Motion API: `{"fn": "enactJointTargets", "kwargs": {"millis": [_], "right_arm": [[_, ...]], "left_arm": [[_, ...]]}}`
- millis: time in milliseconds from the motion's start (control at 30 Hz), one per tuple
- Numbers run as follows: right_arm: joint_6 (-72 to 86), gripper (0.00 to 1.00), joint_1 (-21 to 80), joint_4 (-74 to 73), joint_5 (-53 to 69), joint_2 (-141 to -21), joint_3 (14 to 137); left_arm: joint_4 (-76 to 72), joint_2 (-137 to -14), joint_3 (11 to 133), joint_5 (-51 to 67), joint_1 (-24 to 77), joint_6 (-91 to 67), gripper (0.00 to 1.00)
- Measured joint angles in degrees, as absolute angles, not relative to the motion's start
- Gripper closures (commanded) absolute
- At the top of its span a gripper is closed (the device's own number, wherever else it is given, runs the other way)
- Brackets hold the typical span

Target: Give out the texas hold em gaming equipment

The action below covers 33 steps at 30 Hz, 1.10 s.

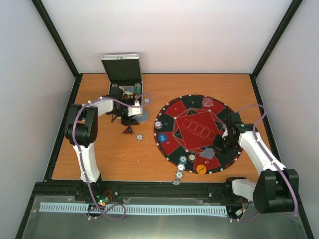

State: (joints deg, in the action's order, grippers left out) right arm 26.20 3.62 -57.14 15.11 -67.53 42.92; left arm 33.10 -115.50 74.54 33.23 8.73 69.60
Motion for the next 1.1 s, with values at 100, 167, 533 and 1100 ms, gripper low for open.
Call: {"fn": "enactJointTargets", "kwargs": {"millis": [100, 167, 533, 1100], "right_arm": [[26.2, 0.96, 3.6, -58.2, 14.0, -66.8, 42.9], [26.4, 0.9, 3.7, -58.9, 13.0, -65.7, 42.9], [28.1, 0.28, 3.8, -62.7, 7.3, -62.8, 44.5], [22.5, 0.1, 22.6, -15.2, 28.9, -98.2, 67.5]], "left_arm": [[33.1, -115.5, 74.6, 33.2, 8.7, 69.6, 0.43], [33.1, -115.5, 74.6, 33.2, 8.7, 69.6, 0.43], [33.3, -115.5, 74.7, 33.2, 8.7, 69.6, 0.43], [33.2, -115.6, 74.7, 33.3, 8.7, 69.6, 0.43]]}}
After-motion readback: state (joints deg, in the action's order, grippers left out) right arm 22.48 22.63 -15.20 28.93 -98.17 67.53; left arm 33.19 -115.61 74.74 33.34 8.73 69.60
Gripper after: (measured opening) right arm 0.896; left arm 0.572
